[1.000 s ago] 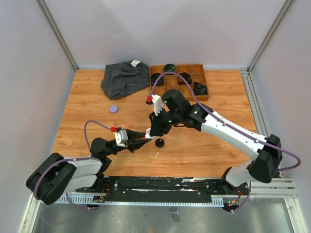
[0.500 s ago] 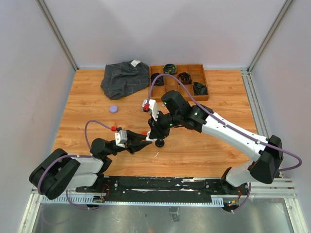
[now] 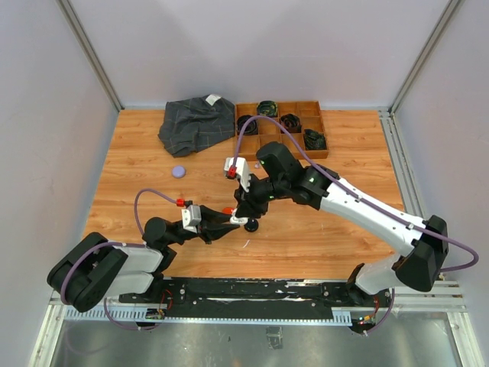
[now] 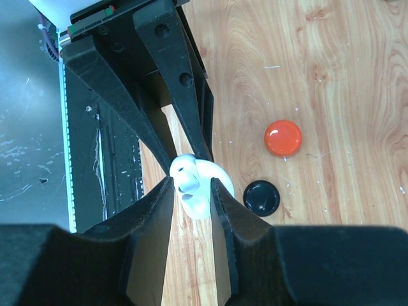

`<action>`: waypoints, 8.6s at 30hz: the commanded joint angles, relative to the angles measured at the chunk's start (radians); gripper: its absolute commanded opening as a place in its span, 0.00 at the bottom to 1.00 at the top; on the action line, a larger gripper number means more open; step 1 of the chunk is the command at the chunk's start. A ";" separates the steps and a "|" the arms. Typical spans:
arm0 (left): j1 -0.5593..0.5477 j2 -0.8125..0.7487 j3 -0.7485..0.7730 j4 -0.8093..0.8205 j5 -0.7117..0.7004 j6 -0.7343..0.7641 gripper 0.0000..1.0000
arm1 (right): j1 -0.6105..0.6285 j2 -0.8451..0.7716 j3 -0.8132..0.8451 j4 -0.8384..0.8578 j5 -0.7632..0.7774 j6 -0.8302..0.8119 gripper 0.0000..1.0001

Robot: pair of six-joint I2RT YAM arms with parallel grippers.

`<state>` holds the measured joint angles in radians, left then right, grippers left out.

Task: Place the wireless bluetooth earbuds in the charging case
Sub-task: Place the earbud in the charging case, then pick up the earbud from the center of the board, then place the earbud in the charging case.

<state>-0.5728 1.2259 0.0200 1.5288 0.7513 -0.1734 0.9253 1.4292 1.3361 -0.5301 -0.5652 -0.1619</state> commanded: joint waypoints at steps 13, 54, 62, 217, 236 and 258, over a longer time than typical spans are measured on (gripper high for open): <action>-0.006 -0.123 -0.023 -0.051 -0.276 0.106 0.00 | -0.141 0.010 0.027 -0.116 0.475 0.082 0.47; -0.006 -0.098 -0.002 -0.085 -0.253 0.107 0.00 | -0.725 0.514 -0.032 -0.023 0.372 0.322 0.40; -0.006 -0.074 0.001 -0.071 -0.242 0.107 0.00 | -0.725 0.430 -0.150 -0.028 0.348 0.341 0.40; -0.011 -0.076 0.164 0.243 -0.167 -0.216 0.00 | -0.057 -0.386 -0.650 1.097 0.006 0.343 0.18; -0.010 -0.081 0.169 0.247 -0.178 -0.267 0.00 | -0.060 -0.355 -0.663 1.045 -0.080 0.201 0.23; -0.010 -0.012 0.152 0.248 -0.132 -0.208 0.00 | -0.070 -0.504 -0.692 1.005 0.126 0.218 0.58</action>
<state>-0.5785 1.1999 0.1673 1.5318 0.6044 -0.4076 0.8440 0.9371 0.6598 0.4450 -0.4953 0.0250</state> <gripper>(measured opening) 0.273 0.562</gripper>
